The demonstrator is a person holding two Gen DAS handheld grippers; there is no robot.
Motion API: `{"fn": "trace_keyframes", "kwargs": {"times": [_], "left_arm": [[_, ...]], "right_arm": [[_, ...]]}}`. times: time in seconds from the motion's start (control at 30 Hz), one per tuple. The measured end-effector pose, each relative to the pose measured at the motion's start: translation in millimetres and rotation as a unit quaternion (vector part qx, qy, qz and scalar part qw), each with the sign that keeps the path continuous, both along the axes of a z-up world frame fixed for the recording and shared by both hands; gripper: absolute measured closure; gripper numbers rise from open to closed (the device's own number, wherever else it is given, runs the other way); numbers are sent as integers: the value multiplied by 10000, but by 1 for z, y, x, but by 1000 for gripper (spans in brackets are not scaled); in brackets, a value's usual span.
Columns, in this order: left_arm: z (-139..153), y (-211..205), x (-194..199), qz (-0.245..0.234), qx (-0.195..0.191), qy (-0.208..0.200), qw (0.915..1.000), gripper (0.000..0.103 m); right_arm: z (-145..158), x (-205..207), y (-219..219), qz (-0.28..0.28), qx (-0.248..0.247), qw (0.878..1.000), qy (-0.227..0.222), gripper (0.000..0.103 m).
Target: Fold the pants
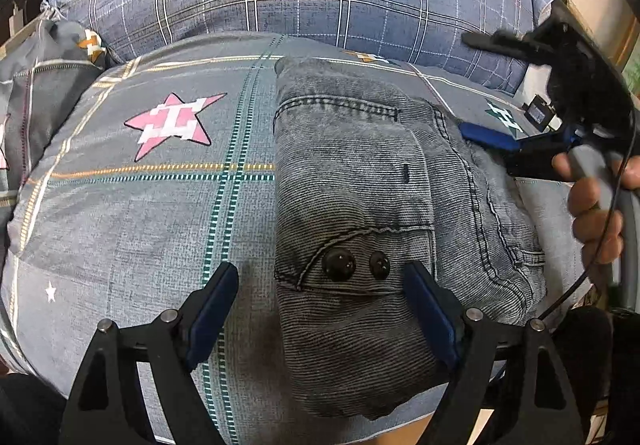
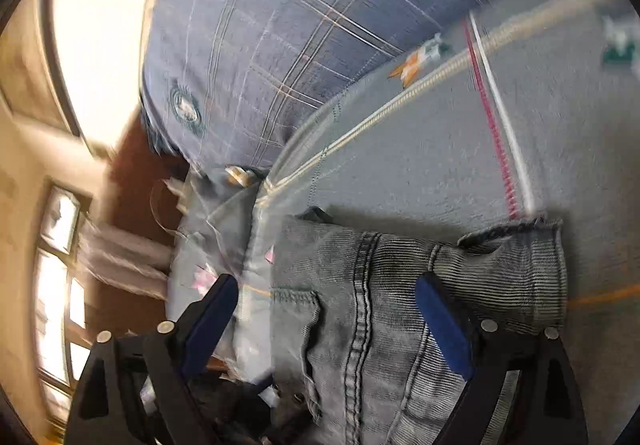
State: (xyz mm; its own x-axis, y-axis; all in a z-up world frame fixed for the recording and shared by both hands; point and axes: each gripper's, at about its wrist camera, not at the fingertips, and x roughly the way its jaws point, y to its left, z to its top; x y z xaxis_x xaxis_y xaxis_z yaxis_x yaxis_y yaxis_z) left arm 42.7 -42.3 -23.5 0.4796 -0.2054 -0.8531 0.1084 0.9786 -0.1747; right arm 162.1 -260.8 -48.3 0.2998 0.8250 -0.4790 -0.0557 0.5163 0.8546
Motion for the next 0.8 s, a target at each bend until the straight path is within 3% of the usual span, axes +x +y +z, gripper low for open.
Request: {"fn": "trace_keyframes", "kwargs": {"times": [0.2, 0.27, 0.37, 0.4, 0.63, 0.73, 0.8], "left_arm": [[15, -4, -12, -15, 48, -138, 9999, 18], [18, -5, -14, -15, 34, -182, 9998, 18], [28, -5, -21, -24, 17, -294, 9996, 18], [32, -5, -24, -33, 26, -341, 9994, 18], [38, -1, -31, 69, 115, -423, 9990, 18], [24, -2, -27, 77, 189, -220, 9995, 18], [9, -2, -21, 74, 155, 23, 9998, 18]], "right_arm": [[44, -35, 3, 232, -454, 9971, -570, 11], [35, -49, 0, 184, -589, 9973, -409, 11], [-8, -52, -5, 165, -960, 9948, 297, 11], [-14, -53, -9, 116, -873, 9956, 316, 11], [26, -90, -17, 2, -508, 9987, -81, 11], [9, -109, -16, -55, -392, 9992, 96, 11], [-20, -115, -15, 8, -471, 9977, 494, 11]]}}
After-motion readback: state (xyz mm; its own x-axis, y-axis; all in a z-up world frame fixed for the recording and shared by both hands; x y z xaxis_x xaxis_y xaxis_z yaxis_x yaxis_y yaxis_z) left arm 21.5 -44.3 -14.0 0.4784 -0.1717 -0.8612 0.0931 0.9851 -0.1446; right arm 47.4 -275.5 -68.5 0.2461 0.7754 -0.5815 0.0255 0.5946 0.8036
